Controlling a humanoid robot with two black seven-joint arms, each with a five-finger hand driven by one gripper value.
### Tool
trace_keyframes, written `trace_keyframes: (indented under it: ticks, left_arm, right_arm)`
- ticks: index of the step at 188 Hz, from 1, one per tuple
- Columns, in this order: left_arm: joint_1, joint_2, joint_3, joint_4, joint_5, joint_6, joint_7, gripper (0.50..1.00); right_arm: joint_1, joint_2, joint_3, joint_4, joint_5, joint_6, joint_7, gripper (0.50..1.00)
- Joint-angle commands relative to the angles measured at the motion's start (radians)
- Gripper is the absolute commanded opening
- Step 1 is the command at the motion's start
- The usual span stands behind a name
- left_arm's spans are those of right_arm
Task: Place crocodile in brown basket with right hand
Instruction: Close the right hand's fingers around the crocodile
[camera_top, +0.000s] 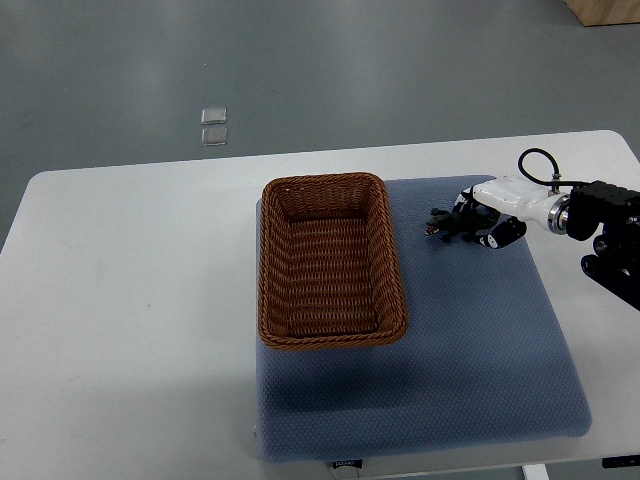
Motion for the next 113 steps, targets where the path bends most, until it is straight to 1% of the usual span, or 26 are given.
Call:
trace_keyframes:
  ticks: [1,11,14,15,16,17,18,19,20,21,22,23,24,26,111,113]
  left_arm:
    - [-0.001,0.000,0.001,0.000,0.000,0.000,0.000,1.000]
    - [0.001,0.000,0.001,0.000,0.000,0.000,0.000,1.000]
    - [-0.001,0.000,0.001,0.000,0.000,0.000,0.000,1.000]
    - [-0.001,0.000,0.001,0.000,0.000,0.000,0.000,1.000]
    - [-0.001,0.000,-0.001,0.000,0.000,0.000,0.000,1.000]
    - [-0.001,0.000,-0.001,0.000,0.000,0.000,0.000,1.000]
    - [0.001,0.000,-0.001,0.000,0.000,0.000,0.000,1.000]
    - [0.001,0.000,-0.001,0.000,0.000,0.000,0.000,1.000]
    - [-0.001,0.000,-0.001,0.000,0.000,0.000,0.000,1.000]
    - [-0.001,0.000,-0.001,0.000,0.000,0.000,0.000,1.000]
    - [-0.001,0.000,-0.001,0.000,0.000,0.000,0.000,1.000]
    - [-0.001,0.000,-0.001,0.000,0.000,0.000,0.000,1.000]
    - [0.001,0.000,0.001,0.000,0.000,0.000,0.000,1.000]
    - [0.001,0.000,-0.001,0.000,0.000,0.000,0.000,1.000]
    - [0.001,0.000,-0.001,0.000,0.000,0.000,0.000,1.000]
    - [-0.001,0.000,0.001,0.000,0.000,0.000,0.000,1.000]
  right_arm:
    - [-0.002,-0.001,0.000,0.000,0.000,-0.003,0.002,0.682]
    - [0.000,0.000,0.000,0.000,0.000,-0.005,0.000,0.652]
    - [0.000,0.000,0.000,0.000,0.000,-0.006,0.000,0.631]
    - [0.000,0.000,0.000,0.000,0.000,-0.006,0.000,0.631]
    - [-0.001,-0.001,0.000,0.000,0.000,-0.006,0.000,0.615]
    - [-0.002,-0.001,0.000,0.000,0.000,-0.006,0.000,0.615]
    - [-0.002,0.000,0.000,0.000,0.000,-0.008,0.000,0.597]
    - [-0.002,0.000,0.000,0.000,0.000,-0.008,0.000,0.596]
    - [0.000,0.000,0.000,0.000,0.000,-0.008,0.002,0.570]
    - [0.000,0.000,0.000,0.000,0.000,-0.008,0.002,0.570]
    - [-0.001,-0.001,0.000,0.000,0.000,-0.008,0.000,0.542]
    - [-0.002,-0.001,0.000,0.000,0.000,-0.008,0.000,0.541]
    - [-0.002,0.000,0.000,0.000,0.000,-0.008,0.000,0.507]
    - [0.000,0.000,0.000,0.000,0.000,-0.008,0.000,0.500]
    - [0.000,-0.008,0.002,-0.003,0.003,-0.031,0.000,0.500]
    - [0.000,-0.009,0.005,-0.003,0.005,-0.043,0.000,0.500]
